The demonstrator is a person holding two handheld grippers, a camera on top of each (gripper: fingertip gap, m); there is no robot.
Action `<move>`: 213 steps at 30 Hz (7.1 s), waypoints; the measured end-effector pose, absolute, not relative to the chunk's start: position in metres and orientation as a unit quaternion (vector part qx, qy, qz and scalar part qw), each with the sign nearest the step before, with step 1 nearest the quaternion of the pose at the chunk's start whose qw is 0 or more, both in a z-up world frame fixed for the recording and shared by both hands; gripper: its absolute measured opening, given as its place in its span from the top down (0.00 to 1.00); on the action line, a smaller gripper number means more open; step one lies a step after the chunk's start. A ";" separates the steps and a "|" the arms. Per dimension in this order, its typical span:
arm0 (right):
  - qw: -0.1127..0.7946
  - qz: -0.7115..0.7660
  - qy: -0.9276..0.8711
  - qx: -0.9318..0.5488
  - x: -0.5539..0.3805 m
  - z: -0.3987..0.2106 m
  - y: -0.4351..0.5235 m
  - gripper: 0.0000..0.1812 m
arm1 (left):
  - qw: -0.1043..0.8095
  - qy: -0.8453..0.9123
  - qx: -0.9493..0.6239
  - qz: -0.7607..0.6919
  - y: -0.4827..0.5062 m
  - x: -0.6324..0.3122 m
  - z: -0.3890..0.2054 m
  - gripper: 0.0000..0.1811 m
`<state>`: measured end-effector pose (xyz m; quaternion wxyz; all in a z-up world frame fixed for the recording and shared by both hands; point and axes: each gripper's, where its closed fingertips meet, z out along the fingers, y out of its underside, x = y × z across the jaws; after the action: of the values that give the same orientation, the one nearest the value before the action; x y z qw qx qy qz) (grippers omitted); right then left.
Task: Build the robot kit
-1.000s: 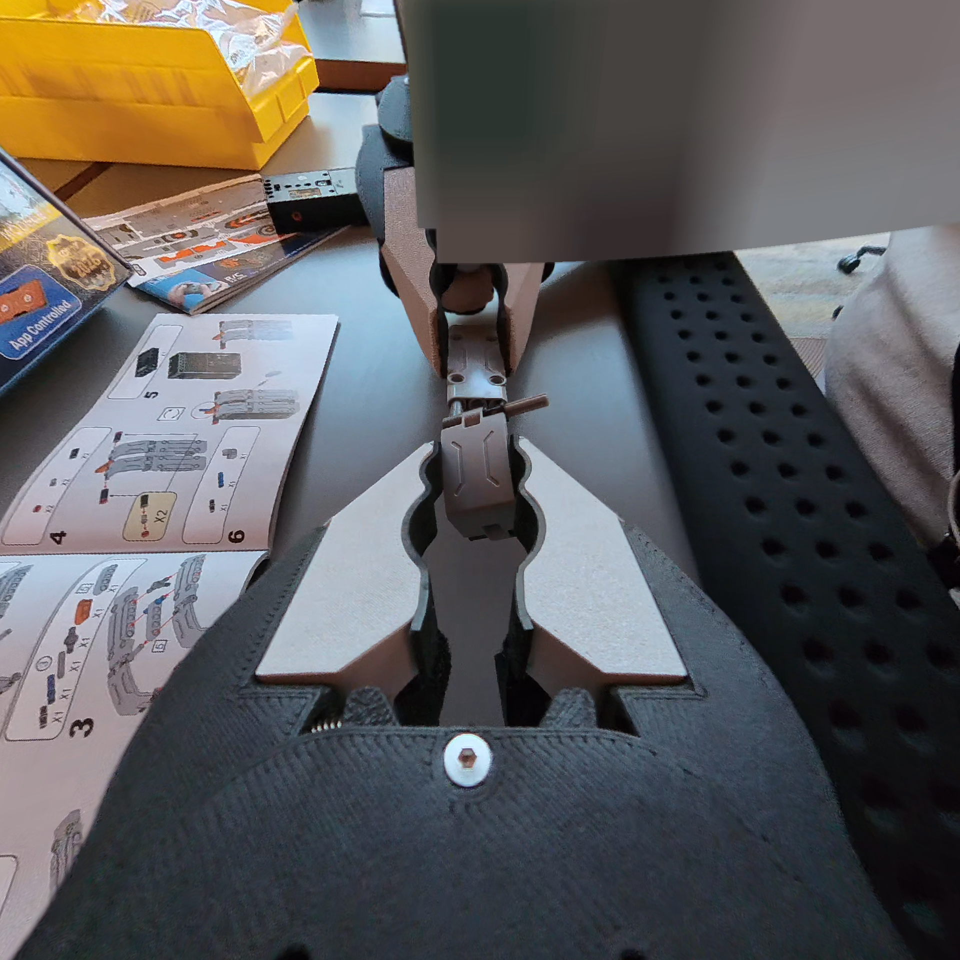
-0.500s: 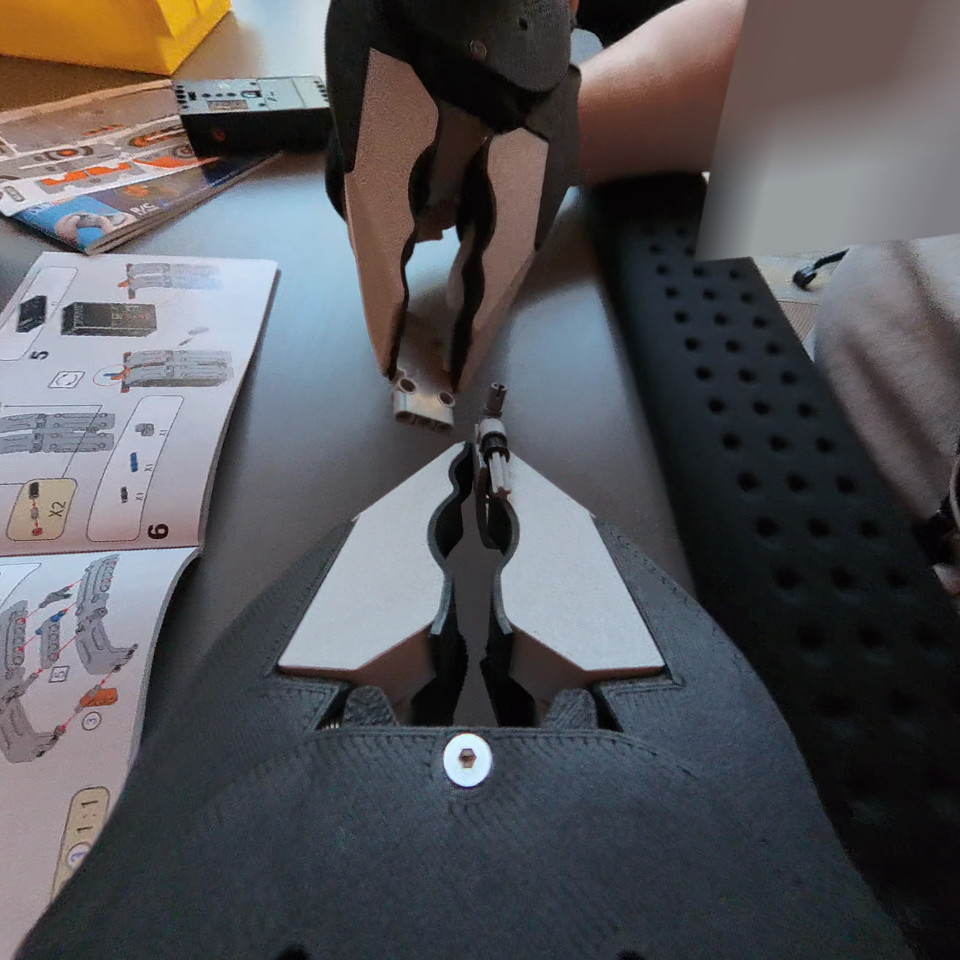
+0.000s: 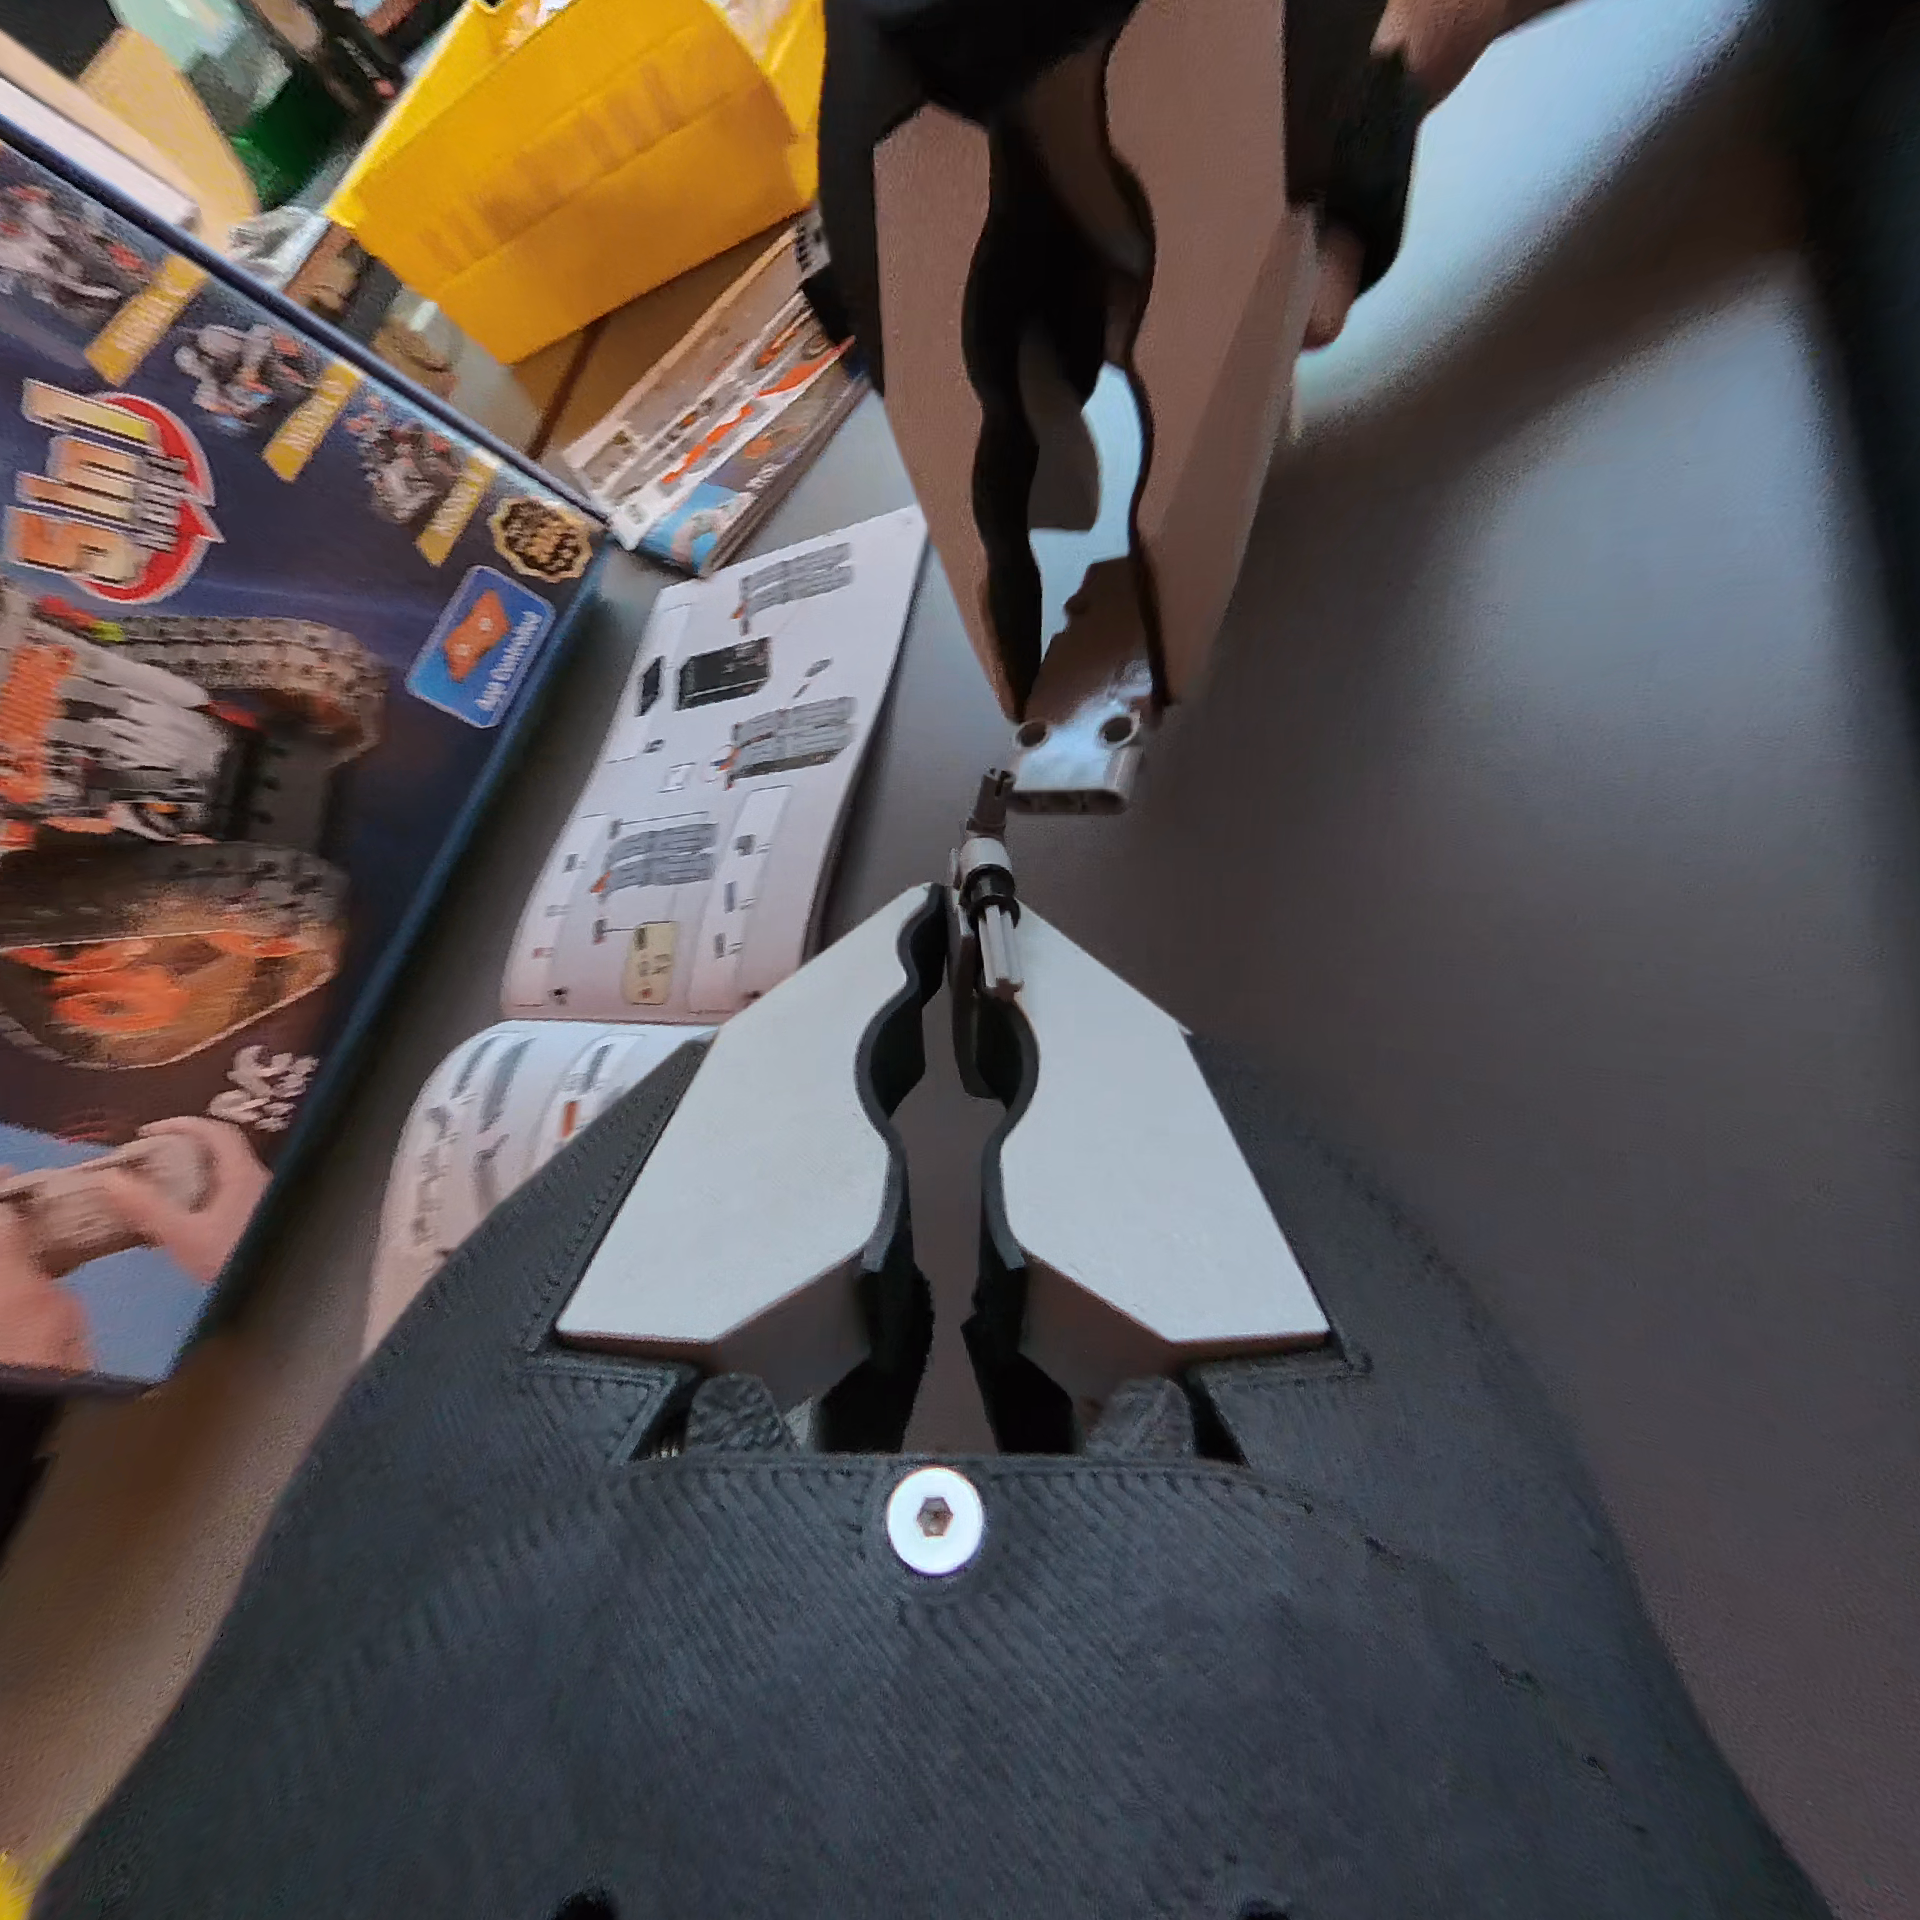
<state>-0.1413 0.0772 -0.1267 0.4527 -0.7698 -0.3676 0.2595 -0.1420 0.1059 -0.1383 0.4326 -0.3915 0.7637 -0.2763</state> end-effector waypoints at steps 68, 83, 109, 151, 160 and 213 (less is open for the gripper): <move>0.515 0.200 -0.165 -0.817 -0.143 -0.134 0.112 0.88 | 0.607 0.737 -0.270 0.125 0.163 -0.133 -0.141 1.00; 0.499 0.205 -0.157 -0.827 -0.143 -0.138 0.118 1.00 | 0.597 0.762 -0.249 0.035 0.121 -0.127 -0.153 1.00; 0.347 -0.006 -0.395 -0.850 0.111 -0.139 0.155 0.73 | 0.583 0.754 -0.299 0.046 0.153 -0.134 -0.156 1.00; 0.489 0.374 -0.055 -0.786 -0.107 -0.050 0.113 0.84 | 0.606 0.728 -0.316 0.059 0.167 -0.143 -0.135 1.00; 0.276 0.035 -0.175 -0.945 -0.077 -0.177 0.102 0.84 | 0.594 0.727 -0.339 0.061 0.179 -0.150 -0.134 1.00; 0.435 0.145 -0.214 -0.862 -0.155 -0.143 0.101 0.87 | 0.631 0.729 -0.250 0.086 0.161 -0.136 -0.138 1.00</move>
<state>-0.1552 0.1006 -0.1435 0.4353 -0.8624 -0.2137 0.1453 -0.1363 0.1610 -0.1378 0.6315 -0.2502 0.7288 0.0863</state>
